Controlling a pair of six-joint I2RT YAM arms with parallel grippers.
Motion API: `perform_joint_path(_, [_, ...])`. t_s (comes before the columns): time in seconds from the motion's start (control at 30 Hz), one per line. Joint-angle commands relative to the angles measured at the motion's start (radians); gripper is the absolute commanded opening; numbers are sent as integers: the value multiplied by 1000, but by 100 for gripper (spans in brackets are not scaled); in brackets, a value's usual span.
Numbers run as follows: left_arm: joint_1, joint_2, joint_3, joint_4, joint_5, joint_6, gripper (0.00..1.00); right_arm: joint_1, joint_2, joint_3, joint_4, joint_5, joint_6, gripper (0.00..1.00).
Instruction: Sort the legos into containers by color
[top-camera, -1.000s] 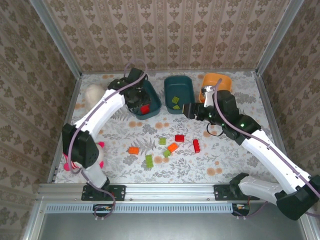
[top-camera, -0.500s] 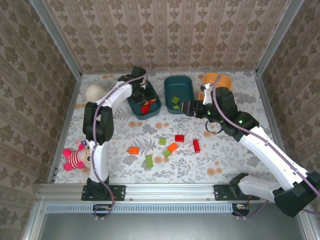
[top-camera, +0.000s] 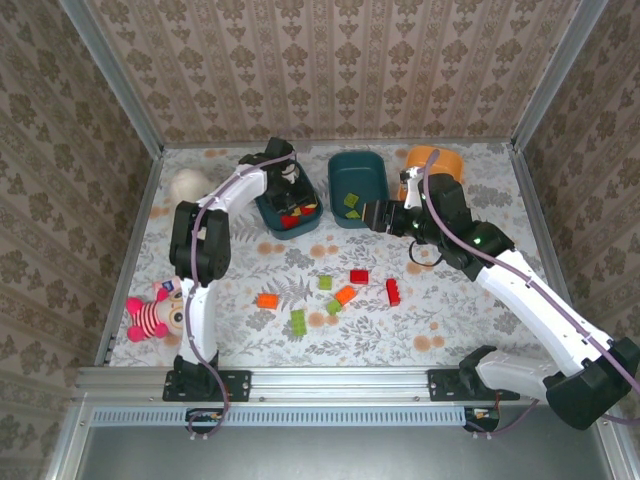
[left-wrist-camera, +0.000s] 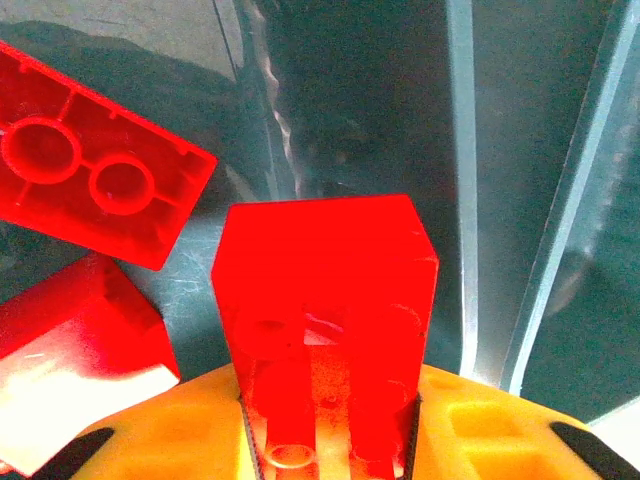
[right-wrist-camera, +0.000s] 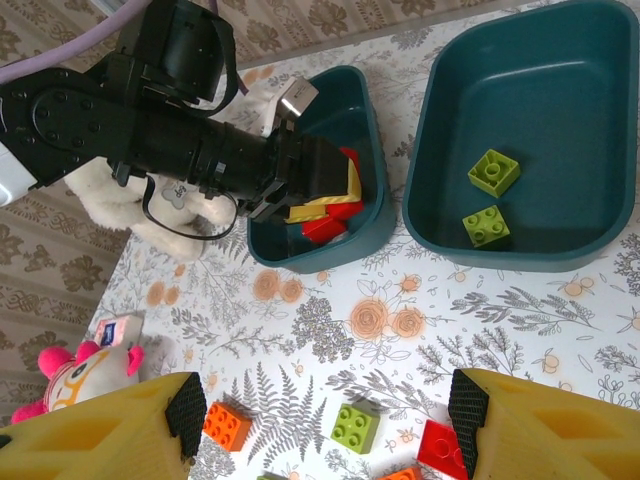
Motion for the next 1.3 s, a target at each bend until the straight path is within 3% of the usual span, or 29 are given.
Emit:
perform_joint_path(0.0, [14, 24, -3, -39, 31, 36, 39, -5, 8, 6, -3, 10, 21, 68])
perform_joint_path(0.23, [17, -21, 11, -50, 23, 42, 58, 6, 45, 21, -64, 13, -5, 68])
perform_joint_path(0.57, [26, -218, -10, -75, -54, 10, 60, 117, 100, 44, -85, 63, -76, 68])
perform_joint_path(0.77, [47, -559, -277, -48, -266, -75, 62, 339, 241, 119, -183, 130, -140, 67])
perform_joint_path(0.97, [67, -987, -687, -76, -385, -128, 63, 541, 549, 299, -403, 126, -44, 66])
perform_joint_path(1.13, [77, -1341, -903, -214, -449, -135, 64, 630, 797, 473, -609, 133, 116, 66])
perform_joint_path(1.27, [76, -1520, -966, -305, -435, -133, 64, 669, 906, 555, -648, 124, 228, 68])
